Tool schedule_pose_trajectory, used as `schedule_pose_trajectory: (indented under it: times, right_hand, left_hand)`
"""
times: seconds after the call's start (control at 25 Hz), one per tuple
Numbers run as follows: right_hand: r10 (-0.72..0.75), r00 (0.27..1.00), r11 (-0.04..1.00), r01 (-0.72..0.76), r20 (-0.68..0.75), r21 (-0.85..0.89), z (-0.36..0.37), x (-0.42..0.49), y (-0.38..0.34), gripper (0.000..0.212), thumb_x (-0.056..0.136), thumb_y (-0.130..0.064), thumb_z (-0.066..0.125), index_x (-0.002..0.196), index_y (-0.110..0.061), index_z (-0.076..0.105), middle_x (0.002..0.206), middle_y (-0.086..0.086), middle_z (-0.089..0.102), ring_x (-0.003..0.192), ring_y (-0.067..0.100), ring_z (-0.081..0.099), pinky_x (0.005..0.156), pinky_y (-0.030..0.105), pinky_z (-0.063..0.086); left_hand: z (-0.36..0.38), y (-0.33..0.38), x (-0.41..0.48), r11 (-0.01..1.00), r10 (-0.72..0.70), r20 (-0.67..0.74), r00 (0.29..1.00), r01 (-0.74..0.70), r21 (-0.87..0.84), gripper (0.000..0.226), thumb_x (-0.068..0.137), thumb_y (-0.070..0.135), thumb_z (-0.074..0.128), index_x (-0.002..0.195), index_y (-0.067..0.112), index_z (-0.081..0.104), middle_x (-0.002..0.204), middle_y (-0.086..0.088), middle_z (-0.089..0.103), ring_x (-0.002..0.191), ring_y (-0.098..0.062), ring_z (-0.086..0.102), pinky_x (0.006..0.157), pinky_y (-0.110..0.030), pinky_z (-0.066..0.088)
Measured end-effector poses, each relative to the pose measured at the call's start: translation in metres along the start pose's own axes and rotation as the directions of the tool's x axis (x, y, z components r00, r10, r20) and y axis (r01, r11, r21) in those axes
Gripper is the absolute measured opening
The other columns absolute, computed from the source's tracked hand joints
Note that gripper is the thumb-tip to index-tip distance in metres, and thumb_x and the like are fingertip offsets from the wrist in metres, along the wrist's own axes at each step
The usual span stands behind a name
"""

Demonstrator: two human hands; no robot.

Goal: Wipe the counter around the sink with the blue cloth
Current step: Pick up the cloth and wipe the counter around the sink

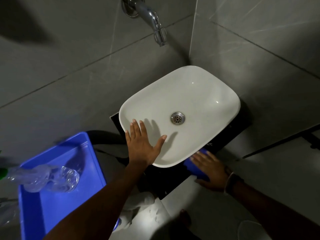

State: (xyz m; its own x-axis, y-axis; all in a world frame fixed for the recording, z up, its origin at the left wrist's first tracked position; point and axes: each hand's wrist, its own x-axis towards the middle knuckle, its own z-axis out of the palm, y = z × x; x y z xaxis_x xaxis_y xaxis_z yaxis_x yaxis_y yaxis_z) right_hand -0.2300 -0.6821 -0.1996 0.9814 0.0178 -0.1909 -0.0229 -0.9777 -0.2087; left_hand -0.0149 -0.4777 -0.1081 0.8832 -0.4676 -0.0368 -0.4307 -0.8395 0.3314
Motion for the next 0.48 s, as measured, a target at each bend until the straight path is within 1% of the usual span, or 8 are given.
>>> schedule_pose_trajectory:
  times: [0.08,0.16,0.24,0.36,0.48]
  right_hand:
    - [0.161,0.987,0.987,-0.162,-0.022,-0.024,-0.016,-0.003,0.051,0.087,0.081,-0.074,0.027,0.145,-0.016,0.036,0.150,0.007,0.044,0.142,0.024,0.031,0.117,0.045,0.021]
    - [0.315,0.949,0.948,-0.316,-0.015,-0.039,-0.034,0.002,0.096,0.096,0.077,-0.080,0.019,0.147,-0.015,0.030,0.155,0.007,0.035,0.146,0.023,0.023,0.118,0.046,0.020]
    - [0.431,0.902,0.902,-0.430,0.014,-0.044,-0.042,0.012,0.124,0.103,0.070,-0.081,0.019,0.149,-0.016,0.022,0.159,0.005,0.024,0.148,0.022,0.016,0.120,0.046,0.015]
    - [0.528,0.849,0.848,-0.529,-0.015,-0.042,-0.038,0.022,0.133,0.102,0.070,-0.081,0.027,0.149,-0.016,0.023,0.160,0.003,0.021,0.149,0.020,0.011,0.122,0.046,0.012]
    - [0.581,0.813,0.814,-0.580,-0.043,0.028,-0.034,0.024,0.124,0.102,0.071,-0.081,0.036,0.149,-0.016,0.023,0.161,0.004,0.018,0.149,0.021,0.008,0.122,0.048,0.010]
  left_hand:
    - [0.001,-0.001,0.000,1.000,0.003,-0.001,1.000,-0.003,0.004,0.111,0.079,0.087,0.024,0.156,0.010,0.006,0.166,-0.015,0.000,0.153,-0.027,-0.002,0.122,-0.045,-0.007]
    - [0.003,-0.002,0.001,1.000,-0.001,-0.009,1.000,0.001,0.010,0.111,0.079,0.087,0.023,0.156,0.010,0.007,0.166,-0.015,0.001,0.153,-0.026,-0.002,0.122,-0.045,-0.007]
    - [0.006,-0.002,0.002,1.000,-0.002,-0.014,1.000,0.003,0.021,0.111,0.078,0.088,0.022,0.156,0.011,0.008,0.166,-0.014,0.002,0.153,-0.026,0.000,0.122,-0.045,-0.006]
    - [0.007,-0.003,0.001,0.999,0.004,-0.035,0.999,-0.003,0.036,0.111,0.078,0.088,0.021,0.156,0.010,0.010,0.166,-0.015,0.005,0.153,-0.027,0.003,0.123,-0.048,-0.002]
    - [0.005,-0.002,0.001,1.000,0.003,-0.029,1.000,-0.002,0.029,0.112,0.077,0.088,0.021,0.156,0.010,0.011,0.165,-0.015,0.006,0.153,-0.029,0.005,0.123,-0.048,-0.001]
